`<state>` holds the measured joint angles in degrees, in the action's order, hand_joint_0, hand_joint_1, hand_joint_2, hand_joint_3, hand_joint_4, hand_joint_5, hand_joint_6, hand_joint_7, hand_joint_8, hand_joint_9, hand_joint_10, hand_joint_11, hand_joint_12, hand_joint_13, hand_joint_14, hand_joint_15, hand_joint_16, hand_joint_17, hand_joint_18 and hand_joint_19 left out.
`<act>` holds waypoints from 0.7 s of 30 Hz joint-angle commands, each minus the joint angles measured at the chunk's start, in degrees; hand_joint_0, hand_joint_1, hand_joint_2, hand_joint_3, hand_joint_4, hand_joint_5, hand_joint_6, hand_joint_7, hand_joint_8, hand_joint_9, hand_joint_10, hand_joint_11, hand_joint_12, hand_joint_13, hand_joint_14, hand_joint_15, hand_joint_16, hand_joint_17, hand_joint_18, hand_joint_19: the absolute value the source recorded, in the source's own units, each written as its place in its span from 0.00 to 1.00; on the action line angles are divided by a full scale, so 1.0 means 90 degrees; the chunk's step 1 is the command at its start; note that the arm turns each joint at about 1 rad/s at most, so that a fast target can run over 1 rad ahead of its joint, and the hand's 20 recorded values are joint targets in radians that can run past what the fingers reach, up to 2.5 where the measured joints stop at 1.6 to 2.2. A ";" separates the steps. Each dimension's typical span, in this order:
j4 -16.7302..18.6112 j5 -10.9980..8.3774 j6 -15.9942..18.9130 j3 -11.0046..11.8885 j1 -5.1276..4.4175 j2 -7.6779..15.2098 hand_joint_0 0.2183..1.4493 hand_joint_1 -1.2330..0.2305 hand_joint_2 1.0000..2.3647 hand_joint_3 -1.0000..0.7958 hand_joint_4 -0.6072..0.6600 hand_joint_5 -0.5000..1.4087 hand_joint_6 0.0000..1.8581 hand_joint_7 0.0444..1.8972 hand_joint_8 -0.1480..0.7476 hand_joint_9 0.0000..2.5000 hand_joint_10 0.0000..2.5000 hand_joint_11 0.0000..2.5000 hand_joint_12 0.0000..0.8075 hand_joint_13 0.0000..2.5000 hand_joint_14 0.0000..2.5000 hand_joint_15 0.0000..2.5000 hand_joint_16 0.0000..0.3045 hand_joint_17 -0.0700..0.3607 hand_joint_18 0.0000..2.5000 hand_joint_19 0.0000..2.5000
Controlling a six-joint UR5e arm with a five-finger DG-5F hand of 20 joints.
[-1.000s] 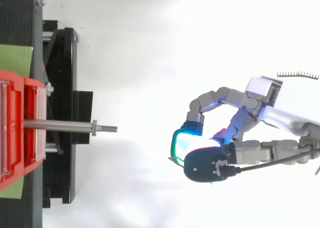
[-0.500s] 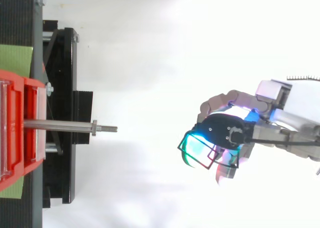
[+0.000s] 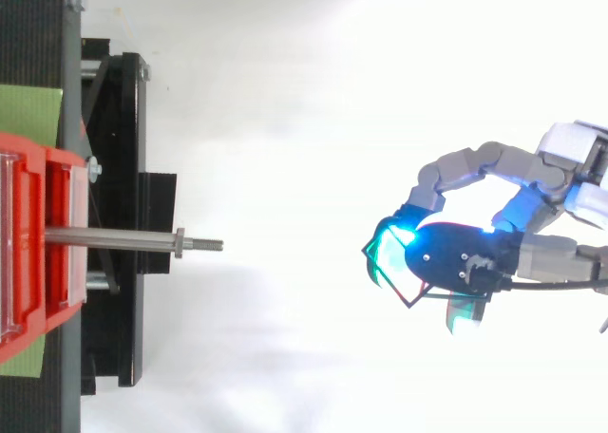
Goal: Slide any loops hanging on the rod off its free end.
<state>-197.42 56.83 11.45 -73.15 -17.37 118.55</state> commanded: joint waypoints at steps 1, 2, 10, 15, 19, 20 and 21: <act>-0.0008 -0.0006 -0.0042 0.0003 0.0016 0.0002 0.30 0.32 0.01 0.45 0.55 0.19 0.47 0.50 0.50 0.50 0.01 0.22 0.48 0.36 0.00 0.11 0.19 0.47 0.41 0.22; -0.0008 0.0014 -0.0042 0.0003 0.0036 -0.0008 0.30 0.34 0.01 0.42 0.55 0.19 0.47 0.50 0.50 0.50 0.01 0.23 0.47 0.35 0.00 0.11 0.18 0.46 0.40 0.23; -0.0047 0.0004 -0.0052 -0.0007 0.0075 -0.0008 0.30 0.44 0.01 0.34 0.52 0.20 0.46 0.54 0.47 0.51 0.01 0.23 0.41 0.35 0.00 0.12 0.15 0.41 0.37 0.25; -0.0047 -0.0006 -0.0101 -0.0007 0.0075 0.0002 0.30 0.44 0.01 0.34 0.53 0.20 0.46 0.53 0.47 0.51 0.01 0.23 0.41 0.35 0.00 0.13 0.15 0.41 0.37 0.25; -0.0037 -0.0006 -0.0101 0.0003 0.0075 -0.0008 0.29 0.45 0.00 0.30 0.53 0.20 0.46 0.54 0.47 0.51 0.01 0.23 0.41 0.35 0.00 0.12 0.15 0.41 0.37 0.25; -0.0037 -0.0006 -0.0101 -0.0007 0.0075 -0.0008 0.28 0.47 0.00 0.29 0.53 0.20 0.46 0.53 0.46 0.51 0.01 0.23 0.41 0.35 0.00 0.12 0.16 0.41 0.37 0.25; -0.0037 -0.0006 -0.0101 0.0003 0.0075 0.0002 0.28 0.47 0.00 0.28 0.53 0.21 0.46 0.53 0.47 0.51 0.01 0.23 0.41 0.35 0.00 0.12 0.16 0.41 0.37 0.25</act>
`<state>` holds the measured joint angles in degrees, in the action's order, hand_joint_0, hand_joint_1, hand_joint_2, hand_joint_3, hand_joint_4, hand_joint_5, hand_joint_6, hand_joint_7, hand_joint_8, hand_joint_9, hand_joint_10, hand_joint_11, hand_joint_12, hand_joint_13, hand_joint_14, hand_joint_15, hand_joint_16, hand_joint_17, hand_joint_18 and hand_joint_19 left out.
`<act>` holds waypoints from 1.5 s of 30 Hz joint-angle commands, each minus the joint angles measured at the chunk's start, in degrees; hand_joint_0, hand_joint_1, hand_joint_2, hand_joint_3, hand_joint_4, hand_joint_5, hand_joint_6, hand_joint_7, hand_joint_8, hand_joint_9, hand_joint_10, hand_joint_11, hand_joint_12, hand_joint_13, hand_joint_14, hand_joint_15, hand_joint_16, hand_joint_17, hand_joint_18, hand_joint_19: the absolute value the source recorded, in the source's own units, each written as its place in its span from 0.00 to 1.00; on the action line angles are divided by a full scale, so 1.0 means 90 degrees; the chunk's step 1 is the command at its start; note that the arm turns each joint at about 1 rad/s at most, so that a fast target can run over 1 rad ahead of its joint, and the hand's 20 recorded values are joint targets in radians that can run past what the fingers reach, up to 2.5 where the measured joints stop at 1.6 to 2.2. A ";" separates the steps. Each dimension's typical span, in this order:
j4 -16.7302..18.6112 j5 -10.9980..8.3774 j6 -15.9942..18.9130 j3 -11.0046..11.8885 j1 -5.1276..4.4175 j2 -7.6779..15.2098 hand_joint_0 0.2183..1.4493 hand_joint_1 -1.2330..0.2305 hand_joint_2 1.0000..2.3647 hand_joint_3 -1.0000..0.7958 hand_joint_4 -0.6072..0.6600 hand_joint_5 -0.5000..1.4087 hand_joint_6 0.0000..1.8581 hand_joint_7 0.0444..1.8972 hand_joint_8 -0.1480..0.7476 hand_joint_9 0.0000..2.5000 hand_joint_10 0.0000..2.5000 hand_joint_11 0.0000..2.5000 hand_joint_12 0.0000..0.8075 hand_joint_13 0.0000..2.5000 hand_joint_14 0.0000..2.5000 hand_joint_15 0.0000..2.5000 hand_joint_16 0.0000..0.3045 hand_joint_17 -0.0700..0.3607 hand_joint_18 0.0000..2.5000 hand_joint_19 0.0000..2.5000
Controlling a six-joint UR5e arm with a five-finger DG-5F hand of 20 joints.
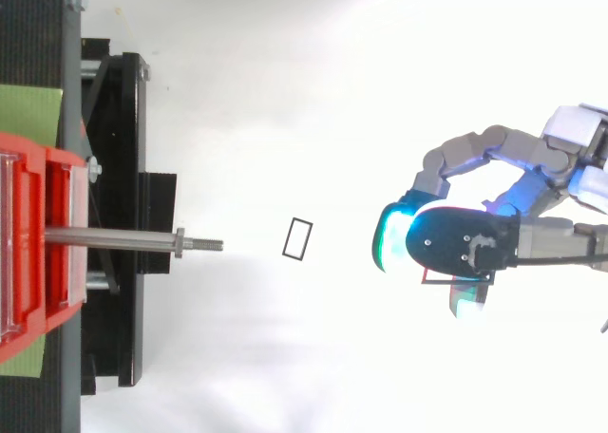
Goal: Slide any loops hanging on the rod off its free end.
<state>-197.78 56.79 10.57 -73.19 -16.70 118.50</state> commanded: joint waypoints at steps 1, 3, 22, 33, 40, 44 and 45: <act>0.0003 -0.0001 -0.0002 0.0007 0.0001 -0.0003 0.28 0.48 0.00 0.28 0.53 0.21 0.46 0.53 0.47 0.51 0.01 0.23 0.41 0.35 0.00 0.12 0.16 0.41 0.37 0.25; 0.0003 -0.0001 -0.0002 -0.0002 0.0001 -0.0003 0.27 0.50 0.00 0.28 0.53 0.21 0.46 0.53 0.47 0.51 0.01 0.23 0.41 0.35 0.01 0.12 0.16 0.41 0.37 0.25; 0.0012 -0.0001 -0.0061 0.0007 0.0010 -0.0003 0.31 0.31 0.01 0.34 0.51 0.20 0.46 0.52 0.45 0.48 0.01 0.23 0.41 0.34 0.01 0.12 0.15 0.40 0.36 0.24; 0.0003 0.0028 -0.0061 0.0007 0.0049 -0.0003 0.31 0.34 0.01 0.36 0.51 0.20 0.46 0.53 0.45 0.49 0.01 0.23 0.40 0.34 0.00 0.12 0.15 0.40 0.35 0.24; 0.0012 -0.0001 -0.0061 0.0007 0.0049 0.0007 0.31 0.39 0.01 0.33 0.53 0.20 0.46 0.53 0.46 0.49 0.01 0.22 0.41 0.34 0.00 0.12 0.15 0.40 0.35 0.25; -0.0007 0.0019 -0.0061 -0.0002 0.0049 -0.0003 0.28 0.39 0.00 0.29 0.54 0.20 0.46 0.50 0.46 0.49 0.01 0.23 0.42 0.34 0.00 0.12 0.15 0.41 0.35 0.24; 0.0003 0.0028 -0.0061 0.0007 0.0049 -0.0003 0.28 0.39 0.00 0.29 0.54 0.20 0.46 0.51 0.46 0.49 0.01 0.22 0.41 0.34 0.00 0.12 0.15 0.41 0.35 0.24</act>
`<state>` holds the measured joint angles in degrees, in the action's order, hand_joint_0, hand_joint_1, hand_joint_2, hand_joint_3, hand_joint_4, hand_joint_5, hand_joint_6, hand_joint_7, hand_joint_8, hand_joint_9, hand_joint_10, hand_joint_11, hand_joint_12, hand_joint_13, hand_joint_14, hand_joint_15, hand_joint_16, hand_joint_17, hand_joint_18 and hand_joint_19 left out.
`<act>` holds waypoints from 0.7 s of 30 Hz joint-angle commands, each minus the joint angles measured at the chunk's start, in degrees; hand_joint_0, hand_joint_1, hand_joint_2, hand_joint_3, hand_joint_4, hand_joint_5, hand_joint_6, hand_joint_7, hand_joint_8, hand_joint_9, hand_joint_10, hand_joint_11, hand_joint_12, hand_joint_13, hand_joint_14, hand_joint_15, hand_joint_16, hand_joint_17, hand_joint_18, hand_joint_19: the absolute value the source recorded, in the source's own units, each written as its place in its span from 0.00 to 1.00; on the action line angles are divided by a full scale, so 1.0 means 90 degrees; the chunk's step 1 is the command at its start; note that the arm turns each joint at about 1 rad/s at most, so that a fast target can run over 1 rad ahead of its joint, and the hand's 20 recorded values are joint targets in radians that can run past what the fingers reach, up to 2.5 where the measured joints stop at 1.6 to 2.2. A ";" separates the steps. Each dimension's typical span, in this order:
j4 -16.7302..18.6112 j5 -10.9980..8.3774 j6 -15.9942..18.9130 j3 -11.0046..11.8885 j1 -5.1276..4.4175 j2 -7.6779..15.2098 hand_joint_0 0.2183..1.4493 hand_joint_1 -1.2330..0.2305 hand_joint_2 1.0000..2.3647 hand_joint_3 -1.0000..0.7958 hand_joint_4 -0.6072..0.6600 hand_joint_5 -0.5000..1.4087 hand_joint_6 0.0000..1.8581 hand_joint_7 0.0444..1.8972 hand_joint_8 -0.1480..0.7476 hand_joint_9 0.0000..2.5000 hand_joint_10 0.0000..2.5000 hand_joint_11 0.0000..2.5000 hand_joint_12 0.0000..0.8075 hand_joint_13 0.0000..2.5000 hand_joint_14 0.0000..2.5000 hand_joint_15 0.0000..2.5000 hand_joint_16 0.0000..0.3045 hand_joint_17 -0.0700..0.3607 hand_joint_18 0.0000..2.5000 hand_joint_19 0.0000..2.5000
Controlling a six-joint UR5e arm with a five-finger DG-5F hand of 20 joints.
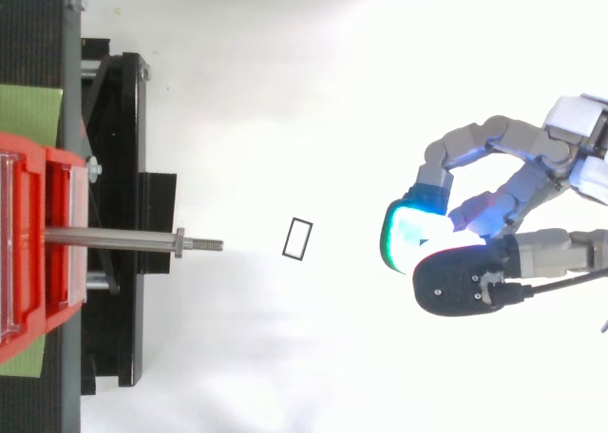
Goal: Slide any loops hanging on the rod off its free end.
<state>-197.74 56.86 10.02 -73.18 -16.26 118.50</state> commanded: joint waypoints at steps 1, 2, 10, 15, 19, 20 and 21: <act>-0.0001 0.0020 0.0000 -0.0004 0.0010 -0.0003 0.27 0.39 0.00 0.29 0.54 0.20 0.46 0.51 0.46 0.48 0.01 0.22 0.42 0.34 0.00 0.12 0.16 0.41 0.35 0.24; -0.0011 0.0020 0.0000 -0.0004 0.0000 -0.0003 0.27 0.39 0.00 0.29 0.54 0.20 0.46 0.51 0.46 0.48 0.01 0.22 0.42 0.34 0.00 0.12 0.16 0.41 0.35 0.24; -0.0001 0.0000 0.0000 0.0006 0.0000 -0.0003 0.24 0.38 0.00 0.28 0.56 0.20 0.44 0.51 0.47 0.48 0.01 0.21 0.43 0.34 0.00 0.12 0.16 0.42 0.36 0.24; -0.0001 0.0020 0.0000 -0.0004 0.0000 -0.0003 0.24 0.44 0.00 0.28 0.56 0.21 0.43 0.51 0.47 0.48 0.01 0.21 0.42 0.34 0.00 0.12 0.16 0.42 0.36 0.24; 0.0008 0.0020 0.0000 0.0006 0.0000 0.0007 0.30 0.52 0.00 0.29 0.57 0.22 0.41 0.54 0.45 0.49 0.01 0.21 0.40 0.35 0.01 0.12 0.15 0.40 0.36 0.25; 0.0008 0.0020 0.0000 -0.0004 0.0000 -0.0003 0.31 0.51 0.00 0.30 0.57 0.22 0.40 0.55 0.45 0.49 0.01 0.21 0.40 0.35 0.00 0.12 0.15 0.40 0.36 0.25; 0.0008 0.0020 0.0000 0.0006 0.0000 0.0007 0.32 0.50 0.00 0.32 0.56 0.22 0.40 0.55 0.46 0.49 0.01 0.21 0.40 0.35 0.00 0.12 0.15 0.40 0.36 0.25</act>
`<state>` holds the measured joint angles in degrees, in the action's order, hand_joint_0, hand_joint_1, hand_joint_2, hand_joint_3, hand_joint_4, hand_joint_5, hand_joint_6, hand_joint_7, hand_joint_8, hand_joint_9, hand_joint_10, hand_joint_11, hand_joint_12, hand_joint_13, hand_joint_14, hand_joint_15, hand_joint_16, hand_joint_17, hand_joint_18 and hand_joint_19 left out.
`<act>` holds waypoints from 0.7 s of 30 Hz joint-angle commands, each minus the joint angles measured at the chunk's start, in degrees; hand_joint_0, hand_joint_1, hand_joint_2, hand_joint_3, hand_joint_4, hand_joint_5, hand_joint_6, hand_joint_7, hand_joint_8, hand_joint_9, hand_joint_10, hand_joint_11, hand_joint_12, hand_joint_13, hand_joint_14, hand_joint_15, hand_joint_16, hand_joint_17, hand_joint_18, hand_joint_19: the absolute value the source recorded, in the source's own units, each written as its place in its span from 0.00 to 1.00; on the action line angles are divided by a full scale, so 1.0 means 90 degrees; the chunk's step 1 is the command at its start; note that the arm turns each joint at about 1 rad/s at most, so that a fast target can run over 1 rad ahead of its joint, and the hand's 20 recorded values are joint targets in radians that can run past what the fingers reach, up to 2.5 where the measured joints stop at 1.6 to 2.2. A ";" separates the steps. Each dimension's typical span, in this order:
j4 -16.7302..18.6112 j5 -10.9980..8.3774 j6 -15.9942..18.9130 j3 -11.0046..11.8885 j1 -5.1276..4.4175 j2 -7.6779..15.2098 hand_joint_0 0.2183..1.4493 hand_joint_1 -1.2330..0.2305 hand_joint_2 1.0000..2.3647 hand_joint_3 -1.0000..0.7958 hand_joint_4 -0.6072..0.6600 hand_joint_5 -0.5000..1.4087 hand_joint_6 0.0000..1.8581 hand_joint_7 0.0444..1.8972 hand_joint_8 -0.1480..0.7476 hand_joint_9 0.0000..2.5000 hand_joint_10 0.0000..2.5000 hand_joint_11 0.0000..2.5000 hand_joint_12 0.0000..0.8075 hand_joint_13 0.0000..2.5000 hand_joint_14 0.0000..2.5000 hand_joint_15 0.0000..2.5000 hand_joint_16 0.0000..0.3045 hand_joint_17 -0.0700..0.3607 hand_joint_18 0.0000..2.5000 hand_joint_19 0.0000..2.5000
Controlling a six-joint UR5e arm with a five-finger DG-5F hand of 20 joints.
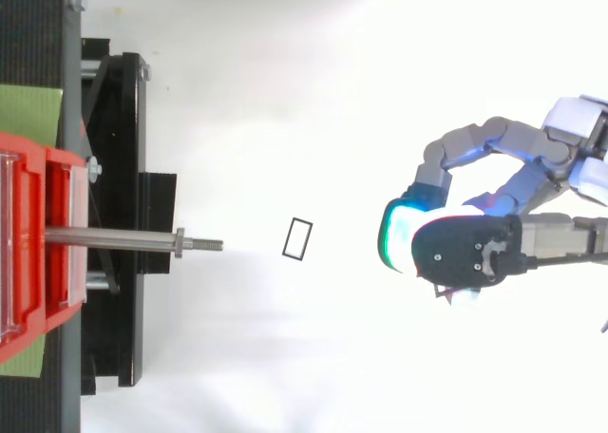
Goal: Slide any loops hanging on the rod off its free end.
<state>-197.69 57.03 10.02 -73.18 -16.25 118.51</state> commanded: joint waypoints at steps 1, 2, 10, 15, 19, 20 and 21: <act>0.0003 0.0001 0.0000 -0.0004 -0.0001 -0.0004 0.32 0.49 0.01 0.33 0.56 0.22 0.40 0.55 0.45 0.49 0.01 0.21 0.41 0.35 0.00 0.12 0.15 0.40 0.36 0.25; 0.0003 0.0001 0.0000 0.0006 -0.0001 -0.0004 0.32 0.48 0.01 0.34 0.55 0.22 0.40 0.56 0.45 0.49 0.01 0.21 0.41 0.35 0.00 0.12 0.15 0.40 0.36 0.25; 0.0003 -0.0028 0.0000 0.0006 -0.0001 -0.0004 0.30 0.40 0.01 0.43 0.54 0.21 0.43 0.54 0.48 0.49 0.01 0.21 0.43 0.35 0.00 0.12 0.16 0.42 0.37 0.23; 0.0003 -0.0028 0.0000 -0.0004 -0.0001 0.0006 0.31 0.39 0.01 0.46 0.48 0.21 0.45 0.51 0.49 0.51 0.01 0.21 0.44 0.36 0.00 0.11 0.17 0.44 0.39 0.22; 0.0003 -0.0028 0.0000 -0.0004 -0.0001 -0.0004 0.31 0.38 0.01 0.47 0.47 0.22 0.44 0.52 0.49 0.51 0.01 0.20 0.44 0.36 0.00 0.11 0.17 0.44 0.39 0.22; 0.0012 -0.0028 0.0000 -0.0004 -0.0001 0.0006 0.31 0.38 0.01 0.46 0.46 0.22 0.44 0.52 0.48 0.51 0.01 0.21 0.44 0.36 0.00 0.11 0.17 0.43 0.39 0.22; 0.0012 -0.0028 0.0000 -0.0004 -0.0001 0.0006 0.31 0.38 0.01 0.47 0.46 0.22 0.44 0.52 0.48 0.51 0.01 0.21 0.44 0.36 0.00 0.11 0.17 0.43 0.39 0.22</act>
<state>-197.63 56.78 10.02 -73.18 -16.26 118.52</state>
